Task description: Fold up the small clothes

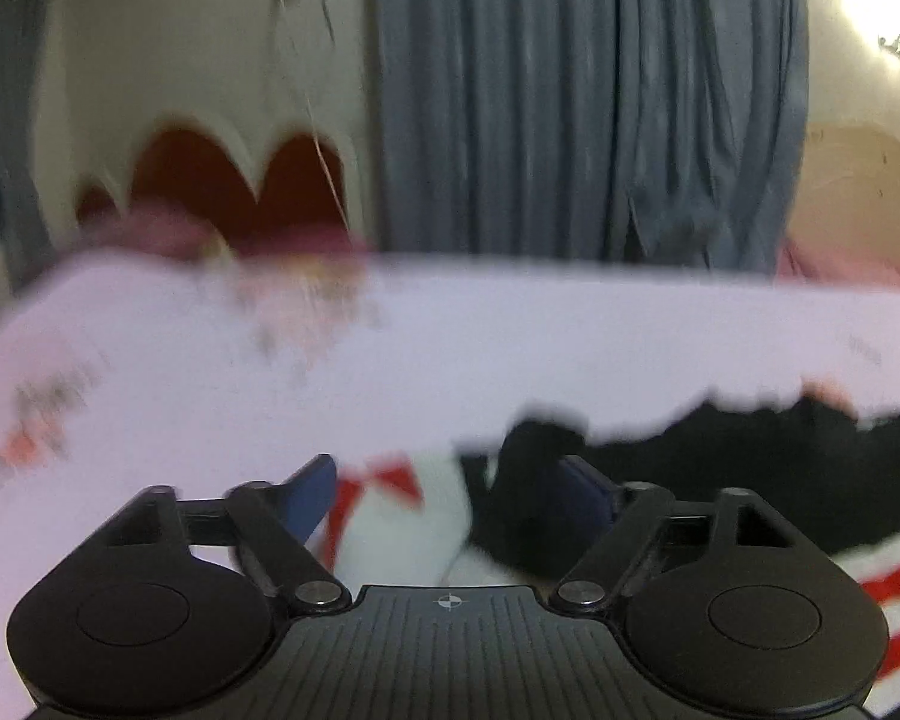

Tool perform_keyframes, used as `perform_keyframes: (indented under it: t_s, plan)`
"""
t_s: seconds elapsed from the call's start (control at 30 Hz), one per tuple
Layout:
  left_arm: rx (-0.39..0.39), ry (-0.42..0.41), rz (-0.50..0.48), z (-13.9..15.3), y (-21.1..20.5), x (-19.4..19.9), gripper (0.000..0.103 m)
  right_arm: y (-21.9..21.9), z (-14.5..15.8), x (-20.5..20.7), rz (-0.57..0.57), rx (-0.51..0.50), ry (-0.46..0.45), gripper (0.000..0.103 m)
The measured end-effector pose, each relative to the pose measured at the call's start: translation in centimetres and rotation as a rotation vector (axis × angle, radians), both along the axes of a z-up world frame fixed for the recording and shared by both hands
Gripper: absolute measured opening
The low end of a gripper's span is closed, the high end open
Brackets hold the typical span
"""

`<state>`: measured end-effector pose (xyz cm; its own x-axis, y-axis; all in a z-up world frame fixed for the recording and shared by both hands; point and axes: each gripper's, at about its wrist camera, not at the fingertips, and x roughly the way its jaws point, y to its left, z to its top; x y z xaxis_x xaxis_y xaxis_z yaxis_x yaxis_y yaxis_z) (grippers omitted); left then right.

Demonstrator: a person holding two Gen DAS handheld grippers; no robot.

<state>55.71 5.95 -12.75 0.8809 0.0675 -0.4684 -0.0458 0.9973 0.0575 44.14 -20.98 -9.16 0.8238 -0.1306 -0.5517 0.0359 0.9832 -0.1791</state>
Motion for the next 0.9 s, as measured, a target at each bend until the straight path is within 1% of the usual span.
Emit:
perform_keyframes:
  t_s: [0.03, 0.07, 0.13, 0.17, 0.2, 0.23, 0.27, 0.3, 0.33, 0.37, 0.4, 0.43, 0.47, 0.5, 0.53, 0.57, 0.6, 0.63, 0.7, 0.73, 0.77, 0.8, 0.87, 0.9]
  plan:
    - [-0.018, 0.000, -0.045, 0.5, -1.3, -0.3, 0.079, 1.0, 0.0, 0.0, 0.041, 0.032, 0.004, 0.034]
    - [-0.041, 0.009, -0.116, 0.6, -2.7, -0.3, 0.079, 2.3, -0.2, 0.2, 0.084, 0.051, 0.016, 0.034]
    - [-0.042, 0.042, -0.248, 0.3, -6.2, 0.1, 0.079, 4.5, -0.8, 0.9, 0.148, 0.099, 0.047, 0.039]
    - [-0.049, 0.075, -0.299, -0.1, -7.3, 0.4, 0.079, 5.6, -1.3, 1.5, 0.177, 0.131, 0.067, 0.047]
    - [-0.070, 0.123, -0.352, -0.7, -8.2, 0.9, 0.078, 6.4, -1.6, 1.9, 0.191, 0.148, 0.085, 0.061]
    - [-0.092, 0.178, -0.384, -1.5, -8.5, 1.5, 0.078, 7.0, -2.1, 2.5, 0.196, 0.153, 0.122, 0.063]
    - [-0.084, 0.216, -0.376, -2.3, -8.3, 1.6, 0.078, 7.1, -2.5, 2.9, 0.179, 0.142, 0.144, 0.054]
    - [-0.044, 0.226, -0.347, -2.8, -7.3, 1.5, 0.078, 6.4, -2.5, 2.7, 0.199, 0.153, 0.134, 0.050]
    - [-0.023, 0.206, -0.327, -3.0, -6.0, 1.0, 0.078, 5.6, -2.4, 2.4, 0.192, 0.124, 0.127, 0.045]
    - [0.010, 0.203, -0.286, -3.2, -4.4, 0.6, 0.078, 4.5, -2.3, 2.0, 0.154, 0.067, 0.113, 0.040]
    - [0.027, 0.201, -0.279, -3.4, -2.8, 0.2, 0.078, 2.7, -2.4, 1.5, 0.084, 0.020, 0.096, 0.040]
    - [0.032, 0.195, -0.292, -3.4, -1.5, -0.3, 0.078, 0.3, -2.6, 1.1, 0.025, 0.026, 0.096, 0.040]
    - [0.043, 0.197, -0.295, -3.3, -1.2, -0.5, 0.078, -1.8, -2.7, 0.7, 0.002, 0.066, 0.102, 0.042]
    - [0.057, 0.196, -0.297, -3.2, -1.3, -0.6, 0.078, -2.7, -2.6, 0.6, -0.007, 0.089, 0.120, 0.052]
    - [0.063, 0.187, -0.286, -2.9, -1.4, -0.8, 0.078, -2.8, -2.3, 0.6, -0.005, 0.092, 0.127, 0.052]
    - [0.053, 0.175, -0.264, -2.5, -1.7, -1.0, 0.078, -2.3, -1.7, 0.6, -0.016, 0.072, 0.122, 0.052]
    - [0.036, 0.158, -0.253, -2.0, -2.0, -1.4, 0.078, -1.8, -1.0, 0.2, -0.031, 0.060, 0.097, 0.045]
    - [0.010, 0.132, -0.259, -1.4, -2.4, -2.3, 0.078, -1.2, -0.1, -0.4, -0.029, 0.065, 0.063, 0.043]
    - [-0.035, 0.116, -0.287, -0.7, -4.0, -3.0, 0.078, 0.7, 1.0, -1.8, 0.039, 0.099, 0.009, 0.044]
    - [-0.046, 0.121, -0.313, -0.8, -5.0, -3.6, 0.078, 2.0, 1.0, -2.4, 0.083, 0.101, 0.007, 0.044]
    - [-0.040, 0.130, -0.334, -1.0, -6.2, -4.1, 0.078, 3.3, 0.8, -2.8, 0.133, 0.102, 0.014, 0.043]
    - [-0.031, 0.144, -0.352, -1.5, -7.1, -4.4, 0.078, 4.9, 0.3, -3.2, 0.195, 0.104, 0.040, 0.043]
    - [-0.013, 0.182, -0.362, -2.5, -8.2, -5.1, 0.078, 6.6, -0.9, -3.5, 0.250, 0.093, 0.087, 0.044]
    - [-0.004, 0.188, -0.359, -2.9, -8.2, -5.6, 0.078, 7.3, -1.6, -3.9, 0.268, 0.074, 0.105, 0.045]
